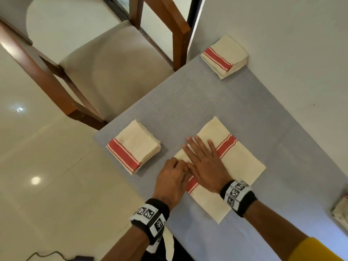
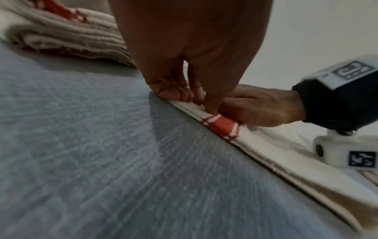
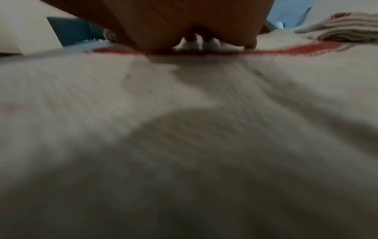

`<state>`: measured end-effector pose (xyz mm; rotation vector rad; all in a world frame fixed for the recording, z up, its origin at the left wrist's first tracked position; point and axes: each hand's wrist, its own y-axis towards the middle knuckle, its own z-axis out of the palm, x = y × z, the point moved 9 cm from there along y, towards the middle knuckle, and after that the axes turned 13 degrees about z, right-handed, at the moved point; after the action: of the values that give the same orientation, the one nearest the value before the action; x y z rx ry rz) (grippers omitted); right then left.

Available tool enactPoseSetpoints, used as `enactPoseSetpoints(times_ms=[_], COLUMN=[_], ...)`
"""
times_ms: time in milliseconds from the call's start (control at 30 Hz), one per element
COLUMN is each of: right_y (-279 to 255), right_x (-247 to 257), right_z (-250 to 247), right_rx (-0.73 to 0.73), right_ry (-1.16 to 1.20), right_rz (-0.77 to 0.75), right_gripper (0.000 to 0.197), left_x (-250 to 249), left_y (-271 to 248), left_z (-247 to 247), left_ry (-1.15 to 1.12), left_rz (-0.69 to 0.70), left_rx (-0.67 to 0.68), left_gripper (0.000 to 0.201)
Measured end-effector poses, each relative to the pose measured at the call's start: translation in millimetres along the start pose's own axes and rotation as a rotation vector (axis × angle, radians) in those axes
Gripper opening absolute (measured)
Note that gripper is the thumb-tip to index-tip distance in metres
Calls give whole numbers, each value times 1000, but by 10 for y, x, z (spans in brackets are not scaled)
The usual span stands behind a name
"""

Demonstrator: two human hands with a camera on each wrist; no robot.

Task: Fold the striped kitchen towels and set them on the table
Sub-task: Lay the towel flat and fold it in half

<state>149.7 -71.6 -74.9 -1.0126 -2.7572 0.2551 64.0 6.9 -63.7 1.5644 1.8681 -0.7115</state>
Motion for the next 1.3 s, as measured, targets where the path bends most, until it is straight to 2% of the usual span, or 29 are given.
enactPoseSetpoints(times_ms=[100, 233, 367, 433, 533, 567, 700, 833, 933, 1000, 1100, 1133, 1233, 1300], right_y=[112, 206, 101, -26, -272, -393, -792, -1150, -1361, -1444, -1479, -1495, -1434, -1532], right_x=[-388, -1138, -1408, -1286, -909, -939, -1638, -2060, -2160, -2181, -2317, -2275, -2286, -2204], right_z=[25, -68, -174, -212, 7, 87, 97, 15, -142, -143, -160, -166, -134, -130], right_rx=[26, 18, -61, -116, -62, -44, -81, -156, -275, -226, -155, -154, -110, -92], right_ry=[-43, -30, 5, 32, -1, -11, -4, 241, 438, 622, 760, 797, 867, 945], right_rz=[23, 276, 478, 475, 277, 260, 490, 655, 735, 815, 928, 933, 947, 928], right_gripper=[69, 75, 76, 73, 71, 72, 76, 70, 54, 39, 26, 25, 34, 36], left_x=[68, 52, -138, -401, -596, -583, -428, -336, -554, -784, -973, -976, -916, -925], left_y=[32, 158, 467, 569, 489, 421, 348, 337, 114, -143, -433, -531, -437, -355], left_z=[37, 52, 27, 190, 640, 760, 918, 802, 830, 947, 1150, 1117, 1068, 988], left_ry=[26, 140, 323, 332, 321, 334, 438, 466, 475, 483, 457, 482, 435, 404], left_rz=[-14, 12, -3, 63, 111, 100, 144, 115, 157, 274, 392, 388, 385, 351], left_rx=[-10, 1, -31, -20, 65, 82, 162, 177, 190, 239, 245, 248, 263, 260], left_gripper=[15, 12, 36, 46, 59, 64, 77, 79, 86, 83, 60, 58, 72, 74])
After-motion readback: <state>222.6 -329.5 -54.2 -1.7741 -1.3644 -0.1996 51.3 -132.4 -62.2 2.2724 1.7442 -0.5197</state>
